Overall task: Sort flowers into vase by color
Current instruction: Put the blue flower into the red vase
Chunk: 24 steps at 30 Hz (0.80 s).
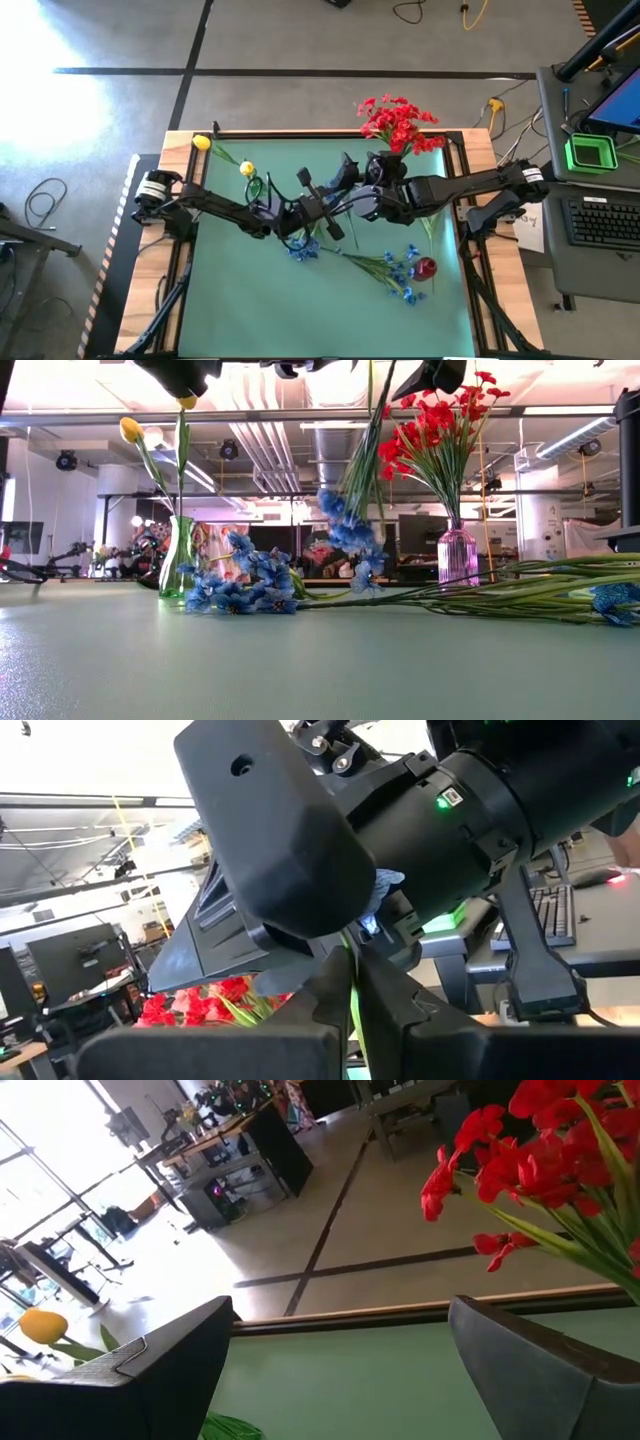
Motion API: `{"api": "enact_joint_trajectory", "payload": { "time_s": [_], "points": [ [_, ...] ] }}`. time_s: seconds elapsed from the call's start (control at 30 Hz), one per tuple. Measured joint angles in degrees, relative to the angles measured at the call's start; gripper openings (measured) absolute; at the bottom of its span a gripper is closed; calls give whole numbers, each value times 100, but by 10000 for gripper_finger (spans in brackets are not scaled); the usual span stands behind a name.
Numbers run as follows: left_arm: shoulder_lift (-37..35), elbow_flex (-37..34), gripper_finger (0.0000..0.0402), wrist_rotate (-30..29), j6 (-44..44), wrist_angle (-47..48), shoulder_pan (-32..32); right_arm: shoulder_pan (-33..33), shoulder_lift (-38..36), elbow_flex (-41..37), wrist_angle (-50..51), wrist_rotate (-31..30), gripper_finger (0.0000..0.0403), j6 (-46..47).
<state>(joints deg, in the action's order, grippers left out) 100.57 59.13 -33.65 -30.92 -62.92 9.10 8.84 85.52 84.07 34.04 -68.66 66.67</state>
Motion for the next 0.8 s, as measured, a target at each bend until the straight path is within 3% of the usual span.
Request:
{"api": "enact_joint_trajectory", "payload": {
  "time_s": [0.8],
  "points": [
    [2, -184, 0, -183, 254, 600, 0, 0, 0, -4, 17, -30, 364, 1]
  ]
}}
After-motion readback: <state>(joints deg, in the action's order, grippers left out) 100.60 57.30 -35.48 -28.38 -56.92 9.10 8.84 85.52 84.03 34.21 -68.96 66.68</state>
